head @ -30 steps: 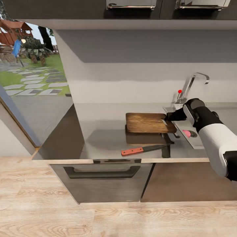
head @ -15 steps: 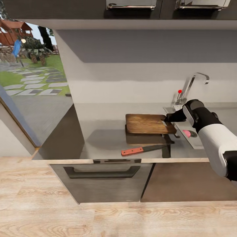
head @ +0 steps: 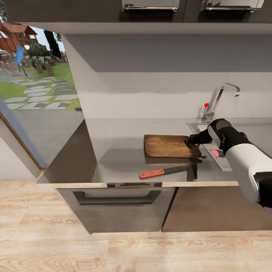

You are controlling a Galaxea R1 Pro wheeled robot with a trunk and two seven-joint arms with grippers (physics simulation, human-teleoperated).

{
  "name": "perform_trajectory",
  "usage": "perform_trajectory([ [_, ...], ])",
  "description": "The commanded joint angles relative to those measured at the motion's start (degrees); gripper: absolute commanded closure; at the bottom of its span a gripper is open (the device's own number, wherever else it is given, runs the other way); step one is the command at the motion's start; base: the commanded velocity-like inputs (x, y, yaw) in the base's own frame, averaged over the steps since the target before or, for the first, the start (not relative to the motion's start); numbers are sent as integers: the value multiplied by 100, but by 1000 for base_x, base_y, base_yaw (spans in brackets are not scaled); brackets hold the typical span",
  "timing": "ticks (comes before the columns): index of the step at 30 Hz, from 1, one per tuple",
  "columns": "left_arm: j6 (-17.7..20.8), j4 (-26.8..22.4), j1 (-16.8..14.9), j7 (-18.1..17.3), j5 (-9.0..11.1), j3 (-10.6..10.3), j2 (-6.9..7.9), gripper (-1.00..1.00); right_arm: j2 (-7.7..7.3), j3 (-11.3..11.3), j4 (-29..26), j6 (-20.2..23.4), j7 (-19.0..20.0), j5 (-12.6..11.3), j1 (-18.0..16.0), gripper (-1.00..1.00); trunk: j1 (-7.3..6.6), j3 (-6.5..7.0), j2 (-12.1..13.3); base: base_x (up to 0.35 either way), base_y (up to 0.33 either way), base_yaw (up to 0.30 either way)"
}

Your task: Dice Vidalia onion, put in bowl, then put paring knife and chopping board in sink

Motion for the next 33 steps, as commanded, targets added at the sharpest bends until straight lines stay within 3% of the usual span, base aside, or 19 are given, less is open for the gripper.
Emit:
perform_trajectory([
  [1,-7,-7,2,0,-2,-1,-1,-100,-1,47,50,22,13,-48,2,100,1,-5,-1,0,0,0],
  [19,-7,-9,2,0,-2,-4,-1,-100,7,48,93,-63,14,-42,2,100,1,-5,-1,0,0,0],
  [20,-7,-8,2,0,-2,-4,-1,-100,7,48,93,-63,14,-42,2,-100,1,-5,-1,0,0,0],
  [33,-7,-6,2,0,-2,-4,-1,-100,7,48,93,-63,14,-42,2,-100,1,-5,-1,0,0,0],
])
